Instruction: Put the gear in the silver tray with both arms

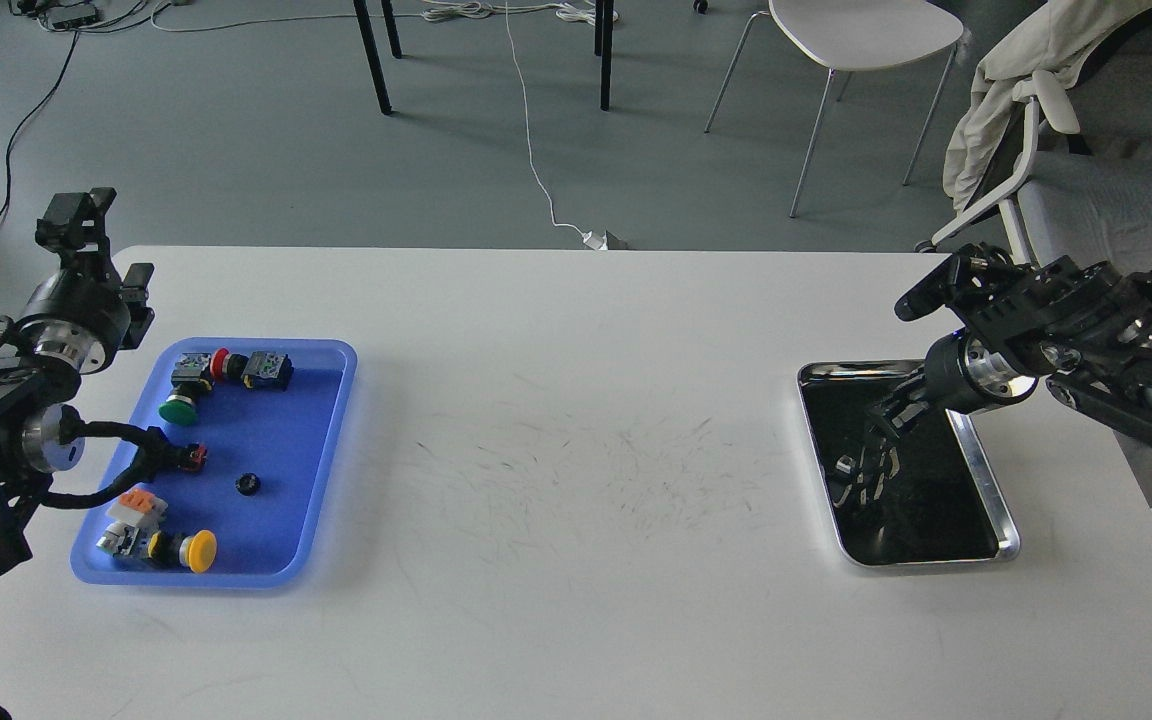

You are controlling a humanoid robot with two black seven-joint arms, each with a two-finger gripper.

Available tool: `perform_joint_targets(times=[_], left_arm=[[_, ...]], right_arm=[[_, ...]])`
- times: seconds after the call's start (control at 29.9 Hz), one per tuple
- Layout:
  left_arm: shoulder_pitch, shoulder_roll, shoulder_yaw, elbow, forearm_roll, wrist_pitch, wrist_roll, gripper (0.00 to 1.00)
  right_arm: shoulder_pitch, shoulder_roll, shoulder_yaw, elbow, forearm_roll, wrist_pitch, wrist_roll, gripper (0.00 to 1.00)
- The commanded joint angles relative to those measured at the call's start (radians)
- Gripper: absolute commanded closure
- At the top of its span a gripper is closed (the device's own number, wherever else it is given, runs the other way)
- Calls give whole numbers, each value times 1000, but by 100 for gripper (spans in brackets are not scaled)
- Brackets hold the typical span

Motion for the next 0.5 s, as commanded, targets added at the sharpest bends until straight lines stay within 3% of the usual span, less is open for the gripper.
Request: perform_joint_targets(times=[0.0,0.17,0.47], left_arm=[[2,0,3,0,4,-1,0,2],[2,17,14,0,19,-7,0,2],[2,58,51,0,24,-33,0,2]], right_arm=[[-1,0,45,-17,6,0,-1,37],[-3,-2,158,-48,105,0,-3,27],[-17,-38,352,-71,444,-47,-12,26]])
